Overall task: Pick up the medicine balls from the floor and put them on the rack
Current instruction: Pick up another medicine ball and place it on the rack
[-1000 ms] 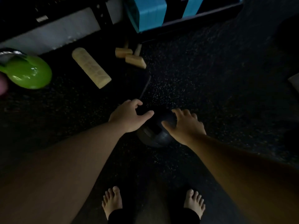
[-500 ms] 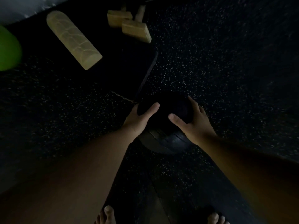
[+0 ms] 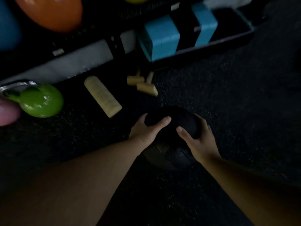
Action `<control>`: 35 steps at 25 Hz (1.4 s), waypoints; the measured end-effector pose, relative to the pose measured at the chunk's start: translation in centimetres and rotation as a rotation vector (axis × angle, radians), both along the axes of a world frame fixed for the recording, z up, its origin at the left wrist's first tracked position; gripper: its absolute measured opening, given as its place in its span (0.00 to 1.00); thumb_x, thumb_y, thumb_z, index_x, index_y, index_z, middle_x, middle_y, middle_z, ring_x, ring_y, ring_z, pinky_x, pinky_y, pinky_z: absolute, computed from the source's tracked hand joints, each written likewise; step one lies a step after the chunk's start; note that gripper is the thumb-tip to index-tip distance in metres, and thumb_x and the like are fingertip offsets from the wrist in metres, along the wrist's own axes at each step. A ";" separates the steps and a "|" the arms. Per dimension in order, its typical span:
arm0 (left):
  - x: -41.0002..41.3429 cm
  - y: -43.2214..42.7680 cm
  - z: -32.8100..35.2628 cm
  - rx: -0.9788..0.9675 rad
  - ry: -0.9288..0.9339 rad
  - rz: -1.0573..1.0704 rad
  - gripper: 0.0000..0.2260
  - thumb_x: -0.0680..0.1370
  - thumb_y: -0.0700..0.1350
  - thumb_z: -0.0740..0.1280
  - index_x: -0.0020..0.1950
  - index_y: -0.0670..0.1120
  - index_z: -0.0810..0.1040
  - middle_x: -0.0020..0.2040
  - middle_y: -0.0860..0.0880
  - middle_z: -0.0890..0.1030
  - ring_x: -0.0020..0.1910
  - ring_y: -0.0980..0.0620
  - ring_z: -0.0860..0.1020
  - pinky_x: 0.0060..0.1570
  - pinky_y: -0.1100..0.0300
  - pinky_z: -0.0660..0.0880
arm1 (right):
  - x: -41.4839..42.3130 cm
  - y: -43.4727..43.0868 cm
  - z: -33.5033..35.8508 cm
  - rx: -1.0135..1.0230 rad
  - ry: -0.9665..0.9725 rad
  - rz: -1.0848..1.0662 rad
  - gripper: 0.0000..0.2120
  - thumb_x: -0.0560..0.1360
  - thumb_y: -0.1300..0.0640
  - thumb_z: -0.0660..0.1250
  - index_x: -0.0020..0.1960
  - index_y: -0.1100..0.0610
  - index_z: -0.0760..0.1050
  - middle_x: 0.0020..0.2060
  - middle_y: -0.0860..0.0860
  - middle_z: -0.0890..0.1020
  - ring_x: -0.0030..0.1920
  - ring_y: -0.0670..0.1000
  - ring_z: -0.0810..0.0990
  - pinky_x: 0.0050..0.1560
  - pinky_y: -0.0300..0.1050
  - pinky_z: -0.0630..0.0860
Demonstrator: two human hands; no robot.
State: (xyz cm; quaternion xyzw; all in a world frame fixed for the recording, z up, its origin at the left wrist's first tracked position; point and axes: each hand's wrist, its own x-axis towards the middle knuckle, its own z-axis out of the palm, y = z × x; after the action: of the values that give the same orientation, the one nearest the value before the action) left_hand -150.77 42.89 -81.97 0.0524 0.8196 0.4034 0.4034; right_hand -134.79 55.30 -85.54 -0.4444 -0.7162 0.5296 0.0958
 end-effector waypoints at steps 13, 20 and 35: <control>-7.7 11.8 58.2 0.407 0.486 0.028 0.50 0.54 0.82 0.71 0.71 0.58 0.79 0.63 0.53 0.85 0.62 0.50 0.83 0.61 0.54 0.79 | -8.8 13.6 59.0 0.382 0.493 -0.009 0.53 0.59 0.22 0.71 0.78 0.47 0.66 0.70 0.53 0.73 0.68 0.54 0.76 0.68 0.56 0.76; -4.9 11.4 87.4 0.588 0.728 0.046 0.42 0.57 0.82 0.70 0.62 0.58 0.82 0.55 0.56 0.86 0.51 0.55 0.84 0.49 0.59 0.79 | -8.0 14.7 87.4 0.567 0.744 0.002 0.56 0.56 0.16 0.68 0.76 0.46 0.70 0.67 0.52 0.76 0.66 0.54 0.77 0.69 0.53 0.74; -22.5 14.7 108.6 0.698 1.012 0.036 0.43 0.58 0.82 0.70 0.65 0.56 0.79 0.55 0.55 0.83 0.47 0.59 0.80 0.38 0.63 0.73 | -27.4 18.8 107.7 0.664 0.952 0.073 0.51 0.62 0.23 0.71 0.78 0.47 0.66 0.69 0.54 0.76 0.66 0.55 0.78 0.65 0.55 0.78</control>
State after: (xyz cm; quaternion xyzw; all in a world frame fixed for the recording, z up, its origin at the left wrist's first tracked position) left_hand -173.28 57.55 26.65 0.3523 0.7300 0.5798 -0.0834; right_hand -162.20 74.11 22.20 -0.0786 -0.7367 0.4212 0.5231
